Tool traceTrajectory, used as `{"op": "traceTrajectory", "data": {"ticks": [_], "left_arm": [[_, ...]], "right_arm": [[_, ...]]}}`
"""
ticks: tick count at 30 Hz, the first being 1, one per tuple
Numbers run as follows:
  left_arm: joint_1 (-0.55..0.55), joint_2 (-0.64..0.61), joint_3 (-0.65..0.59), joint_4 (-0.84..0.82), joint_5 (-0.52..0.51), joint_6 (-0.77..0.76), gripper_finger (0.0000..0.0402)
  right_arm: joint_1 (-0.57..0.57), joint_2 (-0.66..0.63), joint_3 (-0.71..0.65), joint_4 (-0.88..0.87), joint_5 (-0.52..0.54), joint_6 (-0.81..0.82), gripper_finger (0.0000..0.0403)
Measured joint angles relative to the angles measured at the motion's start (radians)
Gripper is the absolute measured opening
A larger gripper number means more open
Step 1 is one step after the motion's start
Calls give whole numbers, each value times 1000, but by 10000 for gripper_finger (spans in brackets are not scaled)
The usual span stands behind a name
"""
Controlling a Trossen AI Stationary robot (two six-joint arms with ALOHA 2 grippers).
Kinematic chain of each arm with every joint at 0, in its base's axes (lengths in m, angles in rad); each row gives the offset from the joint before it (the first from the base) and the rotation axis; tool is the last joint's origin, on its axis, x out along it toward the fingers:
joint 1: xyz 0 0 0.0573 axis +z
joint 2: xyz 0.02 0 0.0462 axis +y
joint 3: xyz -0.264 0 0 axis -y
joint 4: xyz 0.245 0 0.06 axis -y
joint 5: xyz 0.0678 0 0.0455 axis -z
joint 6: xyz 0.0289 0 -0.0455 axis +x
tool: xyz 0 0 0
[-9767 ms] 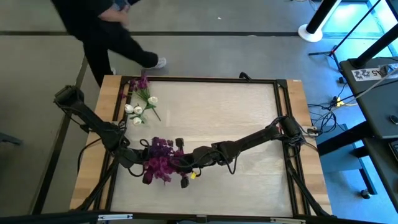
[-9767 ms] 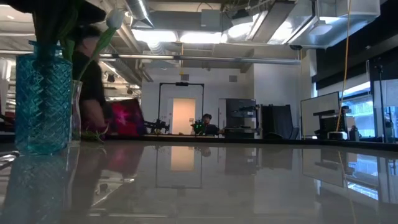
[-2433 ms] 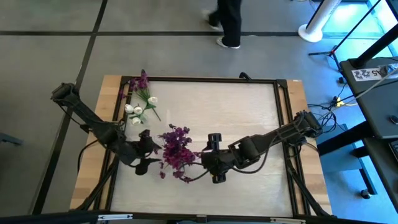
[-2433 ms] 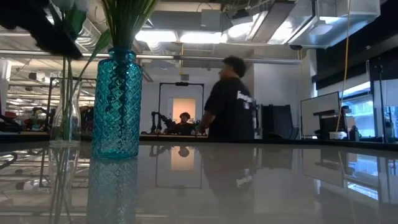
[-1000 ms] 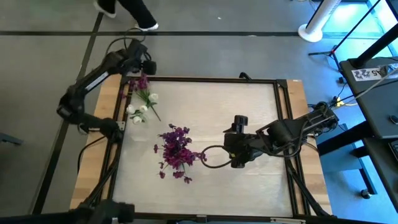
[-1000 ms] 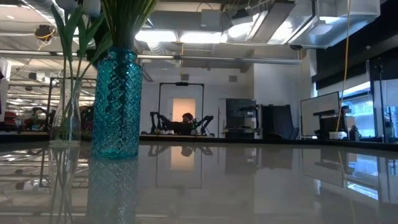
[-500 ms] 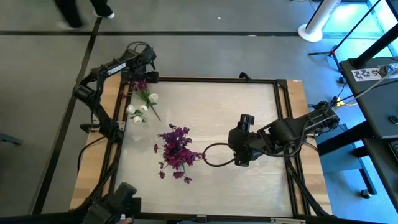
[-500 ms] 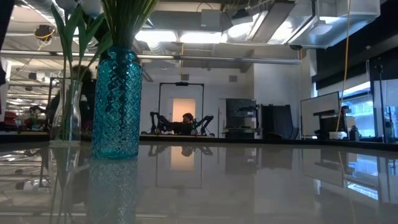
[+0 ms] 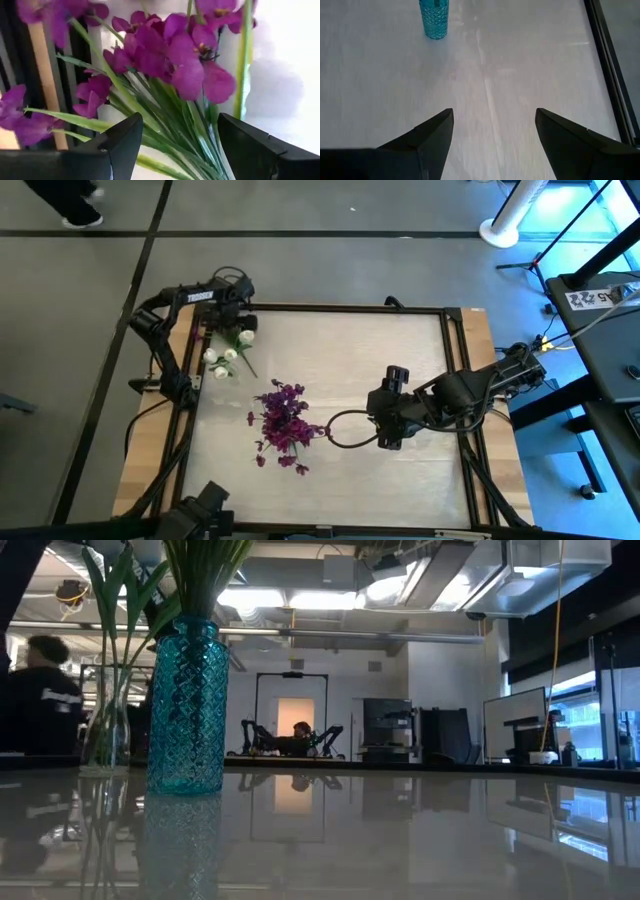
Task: Sort flowers into vase by color
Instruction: Put the violet flower into the transparent blue vase
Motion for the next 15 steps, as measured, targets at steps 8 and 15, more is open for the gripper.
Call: {"op": "traceTrajectory", "data": {"ticks": [8,15], "left_arm": [[-59,-1,-33,34,-20,-16,243],[-122,0,-37,173,-38,-16,137]], "right_arm": [[0,0,0,2,1,-5,280],[0,0,0,-7,2,-43,280]]}}
